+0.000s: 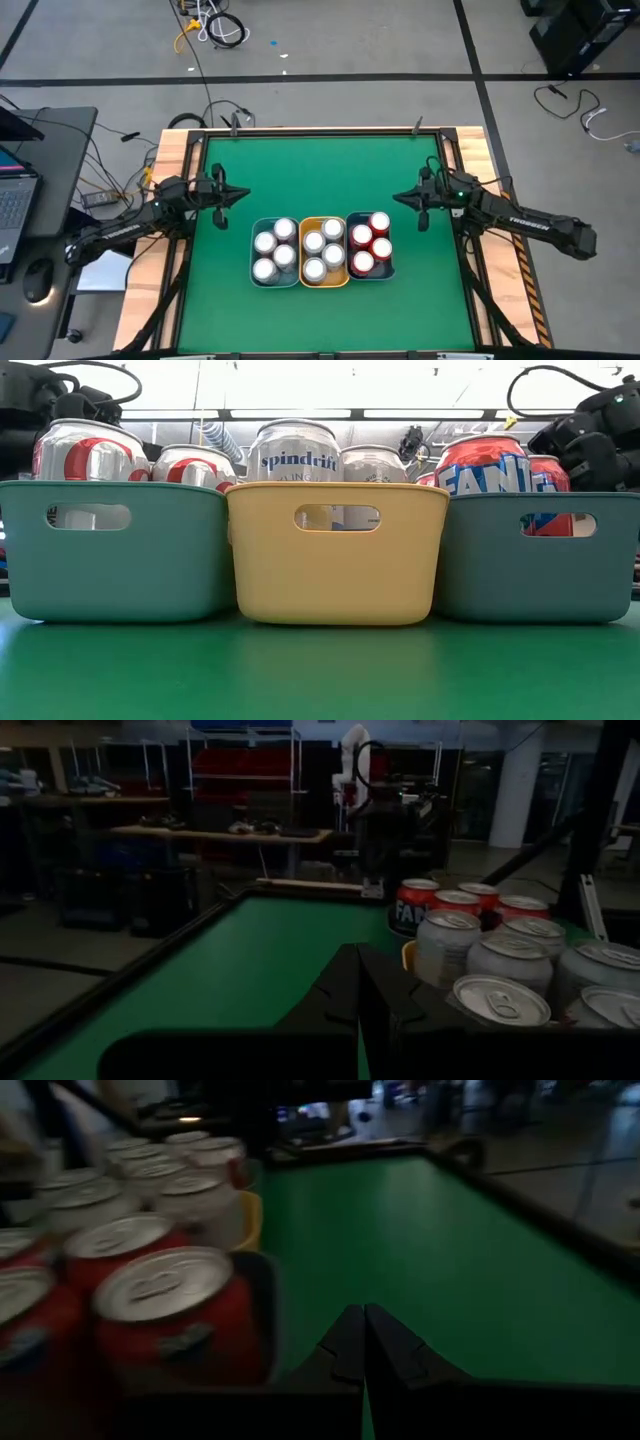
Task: Sort soda cans
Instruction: Return to Home Position
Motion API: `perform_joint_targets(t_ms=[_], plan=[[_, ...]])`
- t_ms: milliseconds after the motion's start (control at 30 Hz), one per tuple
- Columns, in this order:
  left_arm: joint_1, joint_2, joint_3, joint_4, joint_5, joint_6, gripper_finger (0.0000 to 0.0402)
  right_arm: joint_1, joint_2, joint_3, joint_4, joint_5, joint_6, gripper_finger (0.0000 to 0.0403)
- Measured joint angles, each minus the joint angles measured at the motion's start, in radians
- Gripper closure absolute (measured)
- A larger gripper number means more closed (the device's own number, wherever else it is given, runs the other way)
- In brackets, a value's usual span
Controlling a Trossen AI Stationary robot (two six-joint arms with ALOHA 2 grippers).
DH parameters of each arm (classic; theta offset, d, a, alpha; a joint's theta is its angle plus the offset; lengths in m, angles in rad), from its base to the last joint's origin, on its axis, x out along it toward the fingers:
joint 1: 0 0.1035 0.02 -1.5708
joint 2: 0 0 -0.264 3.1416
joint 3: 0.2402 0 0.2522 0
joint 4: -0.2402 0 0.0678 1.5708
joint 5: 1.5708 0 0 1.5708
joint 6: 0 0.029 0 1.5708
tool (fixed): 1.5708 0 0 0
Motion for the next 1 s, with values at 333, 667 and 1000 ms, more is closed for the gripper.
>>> perform_joint_targets(t_ms=[333, 667, 1000], plan=[[0.0, 0.0, 0.0, -0.001, 0.013, -0.019, 0.0399, 0.001, -0.003, 0.0, 0.013, -0.139, 0.003, 0.0403], [0.0, 0.001, 0.0, -0.009, 0.013, -0.04, 0.0398, 0.001, -0.012, 0.0, 0.005, -0.002, -0.062, 0.0403], [0.0, 0.002, -0.001, -0.09, 0.015, -0.082, 0.0398, 0.001, 0.015, 0.0, -0.002, 0.043, -0.093, 0.0403]])
